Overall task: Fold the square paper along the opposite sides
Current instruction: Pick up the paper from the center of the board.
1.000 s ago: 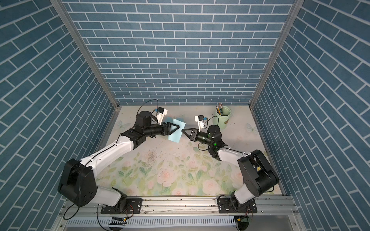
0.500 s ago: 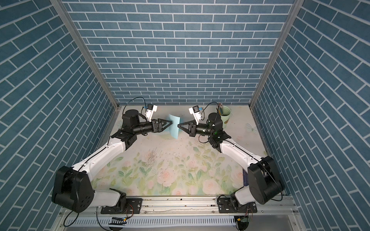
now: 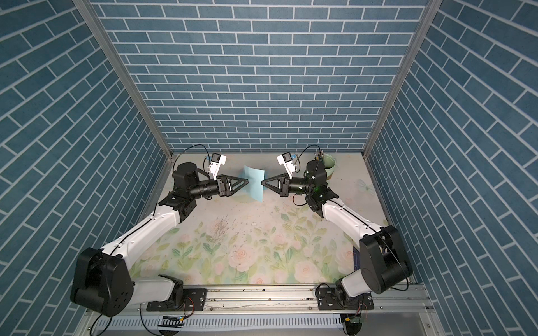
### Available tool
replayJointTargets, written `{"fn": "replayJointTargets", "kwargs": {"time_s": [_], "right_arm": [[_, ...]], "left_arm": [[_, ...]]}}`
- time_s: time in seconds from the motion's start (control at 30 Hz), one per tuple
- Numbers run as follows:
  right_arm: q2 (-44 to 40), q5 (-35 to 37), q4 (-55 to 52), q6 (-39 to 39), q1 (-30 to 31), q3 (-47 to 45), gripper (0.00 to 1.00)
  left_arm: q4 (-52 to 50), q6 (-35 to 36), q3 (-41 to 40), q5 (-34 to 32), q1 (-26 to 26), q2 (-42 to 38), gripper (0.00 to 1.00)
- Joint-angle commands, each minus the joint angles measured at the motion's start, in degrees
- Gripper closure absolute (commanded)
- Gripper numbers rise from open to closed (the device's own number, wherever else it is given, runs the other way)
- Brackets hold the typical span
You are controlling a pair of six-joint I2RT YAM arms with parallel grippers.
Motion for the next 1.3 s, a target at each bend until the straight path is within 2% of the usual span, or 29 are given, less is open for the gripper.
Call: {"fn": "replayJointTargets", "kwargs": {"time_s": [0.0,0.1,0.4,0.43,0.5,0.63,0.73,0.83,1.17,1.27], "right_arm": [[-0.46,-3.82,0.55,-0.5,0.03,2.41,1.0],[-0.66,-4.84,1.33,0.31,0.01,2.69,1.0],[2.28,-4.66,5.74,3.49,-1.54,1.89,1.0],[2.52,-4.42,5.57,3.46,-2.02,1.9,1.0],[2.88,-4.03,5.1,3.33,-2.88,1.9,1.0],[2.92,-3.52,3.77,2.57,-3.77,1.99,1.0],[3.14,-3.05,0.98,0.59,-3.86,2.68,1.0],[3.29,-3.01,-0.16,-0.25,-3.95,2.93,1.0],[3.84,-3.23,-3.49,-2.59,-3.87,3.39,1.0],[3.95,-3.41,-3.88,-2.86,-3.86,3.48,1.0]], "left_arm": [[5.16,-1.86,0.05,1.81,0.56,1.61,0.0],[7.92,-3.72,0.29,2.71,0.54,2.37,0.0],[8.11,-3.52,-0.97,3.71,0.54,0.95,0.0],[7.98,-3.49,-1.37,3.68,0.54,0.49,0.03],[7.04,-2.9,-1.92,3.04,0.54,-0.56,0.17],[2.54,-0.36,-1.88,0.61,0.54,-1.58,0.55],[1.42,0.07,-2.06,-0.14,0.54,-1.45,0.72],[1.1,0.13,-1.97,-0.23,0.54,-1.15,0.81],[-1.83,1.18,0.14,-0.67,0.54,0.31,0.91],[-1.06,1.08,0.05,-0.43,0.46,0.38,0.83]]}}
